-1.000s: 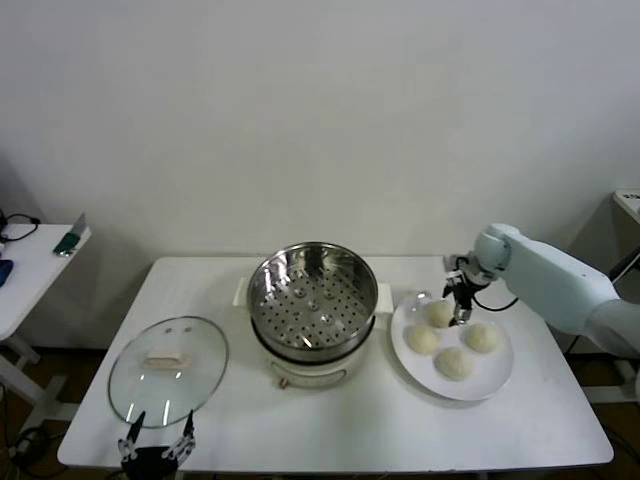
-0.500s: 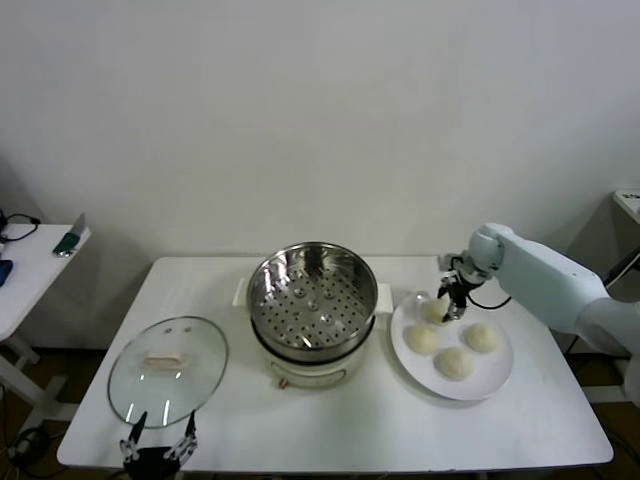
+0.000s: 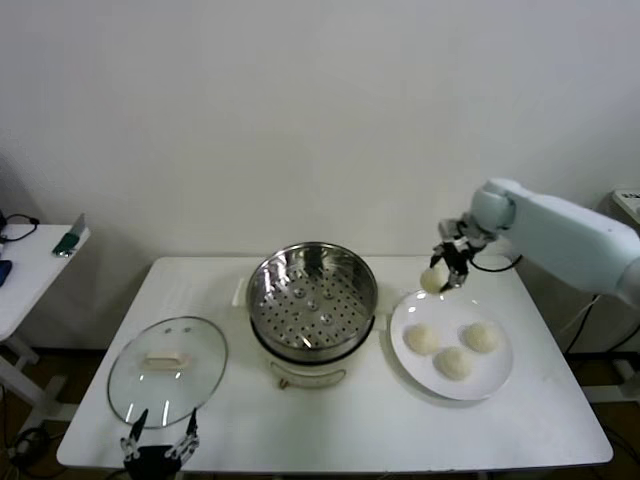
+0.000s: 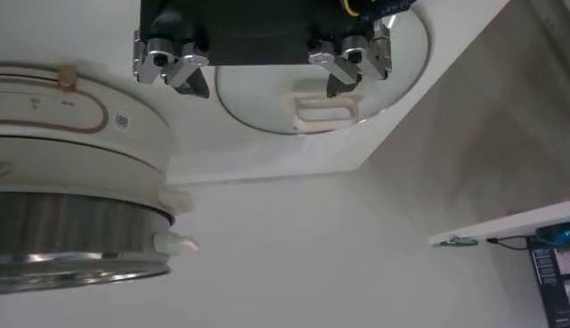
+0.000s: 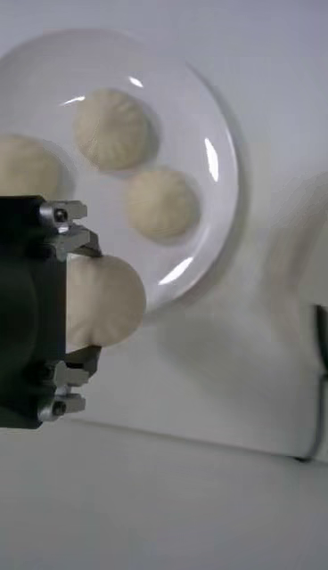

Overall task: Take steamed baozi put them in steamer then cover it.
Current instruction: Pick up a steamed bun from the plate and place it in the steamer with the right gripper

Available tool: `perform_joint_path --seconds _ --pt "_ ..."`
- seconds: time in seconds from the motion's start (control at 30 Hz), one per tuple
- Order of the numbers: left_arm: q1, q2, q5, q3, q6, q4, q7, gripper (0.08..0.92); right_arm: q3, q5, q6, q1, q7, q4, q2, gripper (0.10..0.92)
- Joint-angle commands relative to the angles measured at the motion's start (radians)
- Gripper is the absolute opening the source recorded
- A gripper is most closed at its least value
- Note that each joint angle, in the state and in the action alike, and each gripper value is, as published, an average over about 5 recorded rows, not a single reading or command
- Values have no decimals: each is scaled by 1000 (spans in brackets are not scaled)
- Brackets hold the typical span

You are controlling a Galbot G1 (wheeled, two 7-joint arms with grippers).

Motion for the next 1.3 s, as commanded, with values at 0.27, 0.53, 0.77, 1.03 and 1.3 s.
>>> perform_joint_path --seconds 0.27,0.53,0.77,1.03,1.3 --pt "-1 10 10 3 5 -7 1 823 -119 66 328 350 16 356 333 679" --pt "3 7 14 2 2 -22 -2 823 -76 -323 503 60 92 72 468 679" --pt "7 5 14 13 0 -26 -5 823 16 -526 589 -133 138 -203 527 679" --pt "2 8 14 19 1 -16 -5 823 44 -538 607 -199 155 -293 561 679" --pt "-1 8 14 21 -4 -6 -8 823 55 -545 623 -224 196 -337 587 699"
